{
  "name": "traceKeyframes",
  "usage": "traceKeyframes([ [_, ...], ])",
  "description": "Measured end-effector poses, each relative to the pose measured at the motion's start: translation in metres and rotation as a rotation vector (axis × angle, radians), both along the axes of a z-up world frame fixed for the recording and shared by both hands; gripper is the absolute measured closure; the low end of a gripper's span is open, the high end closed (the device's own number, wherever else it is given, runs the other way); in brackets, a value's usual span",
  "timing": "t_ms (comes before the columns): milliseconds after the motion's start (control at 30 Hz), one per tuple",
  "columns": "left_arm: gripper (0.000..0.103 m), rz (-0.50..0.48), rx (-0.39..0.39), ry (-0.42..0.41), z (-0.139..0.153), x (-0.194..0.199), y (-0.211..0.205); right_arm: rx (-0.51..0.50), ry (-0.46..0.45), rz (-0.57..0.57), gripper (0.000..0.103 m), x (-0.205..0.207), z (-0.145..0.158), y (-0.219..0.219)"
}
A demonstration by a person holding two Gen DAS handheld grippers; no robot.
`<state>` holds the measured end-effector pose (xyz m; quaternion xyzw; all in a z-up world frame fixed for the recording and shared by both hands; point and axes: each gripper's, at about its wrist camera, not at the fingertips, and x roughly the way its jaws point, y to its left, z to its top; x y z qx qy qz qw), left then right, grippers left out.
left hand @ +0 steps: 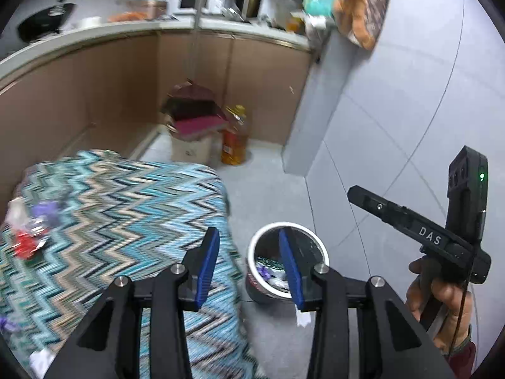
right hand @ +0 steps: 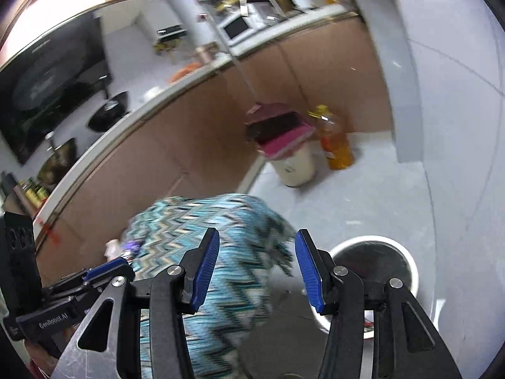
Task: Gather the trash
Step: 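Move both open tools back to the trash on the cloth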
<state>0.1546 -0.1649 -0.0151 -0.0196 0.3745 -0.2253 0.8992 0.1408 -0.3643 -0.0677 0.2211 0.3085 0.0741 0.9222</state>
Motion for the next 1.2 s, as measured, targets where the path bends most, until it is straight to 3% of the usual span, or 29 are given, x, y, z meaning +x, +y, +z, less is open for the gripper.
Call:
traceKeyframes([
  [300, 0.065, 0.17, -0.018, -0.11, 0.052, -0.072, 0.123, -0.042, -0.101, 0.189, 0.053, -0.025, 0.057, 0.097],
  [600, 0.065, 0.371, -0.044, -0.138, 0.057, -0.128, 0.247, -0.086, -0.167, 0.345, 0.053, -0.047, 0.095, 0.179],
  [900, 0.06, 0.541, -0.09, -0.095, 0.025, -0.134, 0.34, -0.085, -0.113, 0.452, 0.052, -0.027, 0.08, 0.241],
  [1200, 0.06, 0.639, -0.12, 0.005, -0.028, -0.102, 0.388, -0.09, -0.01, 0.521, 0.052, 0.027, 0.038, 0.296],
])
